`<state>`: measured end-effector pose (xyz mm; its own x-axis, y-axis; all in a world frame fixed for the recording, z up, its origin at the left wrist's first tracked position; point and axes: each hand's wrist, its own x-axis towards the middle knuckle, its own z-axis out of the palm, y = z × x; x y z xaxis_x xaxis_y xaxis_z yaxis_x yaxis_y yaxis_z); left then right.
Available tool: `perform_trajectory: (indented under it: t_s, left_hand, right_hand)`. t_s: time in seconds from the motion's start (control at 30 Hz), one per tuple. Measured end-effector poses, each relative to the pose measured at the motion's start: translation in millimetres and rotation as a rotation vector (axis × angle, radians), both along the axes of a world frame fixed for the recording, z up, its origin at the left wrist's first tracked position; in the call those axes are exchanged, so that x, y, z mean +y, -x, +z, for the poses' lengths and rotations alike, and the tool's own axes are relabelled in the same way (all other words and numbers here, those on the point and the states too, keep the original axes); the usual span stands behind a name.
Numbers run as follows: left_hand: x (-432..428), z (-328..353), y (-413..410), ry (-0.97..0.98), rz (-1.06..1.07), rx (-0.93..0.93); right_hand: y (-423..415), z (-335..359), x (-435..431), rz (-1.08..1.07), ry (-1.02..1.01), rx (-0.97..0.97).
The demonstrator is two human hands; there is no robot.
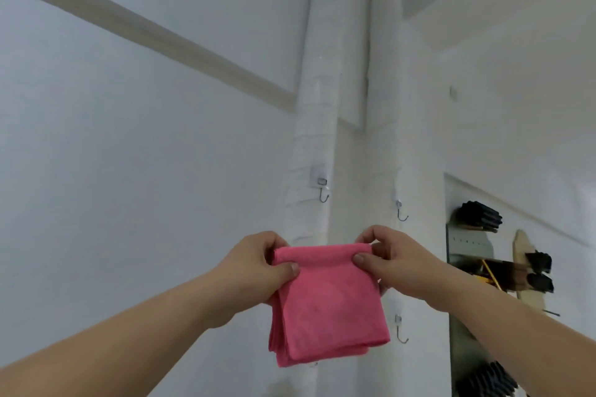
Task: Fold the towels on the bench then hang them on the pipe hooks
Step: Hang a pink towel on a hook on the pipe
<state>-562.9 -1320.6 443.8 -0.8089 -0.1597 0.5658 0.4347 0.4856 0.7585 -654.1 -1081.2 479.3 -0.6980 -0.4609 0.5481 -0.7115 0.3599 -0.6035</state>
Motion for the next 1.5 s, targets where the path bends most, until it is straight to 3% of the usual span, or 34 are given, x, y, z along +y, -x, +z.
perform_trajectory:
  t_s: [0.17,0.37,0.57,0.73,0.87,1.03,1.1,1.2,1.3,1.43,1.5]
  left_hand:
    - [9,69,54,0.045,0.057,0.186]
    - [0,133,112,0.283,0.238,0.404]
    - [-13,141,167,0.589,0.378,0.543]
    - [-23,134,186,0.819,0.523,0.604]
    - [-25,126,191,0.988,0.586,0.692]
    - [-31,115,186,1.147,0.564,0.691]
    - [-28,114,182,1.127,0.530,0.634]
    - [-17,123,171,0.909,0.445,0.399]
    - [-3,129,164,0.690,0.428,0.286]
    - [6,120,166,0.851,0.574,0.340]
    - [5,112,172,0.831,0.564,0.399]
  right_hand:
    - [55,68,-9,-0.007,0.142,0.243]
    - [122,113,-31,-0.112,0.260,0.464]
    - [177,112,-52,-0.213,0.326,0.546]
    - [202,110,-73,-0.301,0.290,0.725]
    - [214,99,-83,-0.277,0.254,0.746]
    - [204,94,-65,-0.198,0.088,0.576]
    - [190,96,-54,-0.144,0.002,0.421]
    - [172,100,-44,-0.049,-0.036,0.217]
    - [163,97,-47,-0.080,-0.062,0.296]
    - [165,90,-47,0.004,-0.080,0.370]
    - [167,88,-46,0.035,-0.110,0.368]
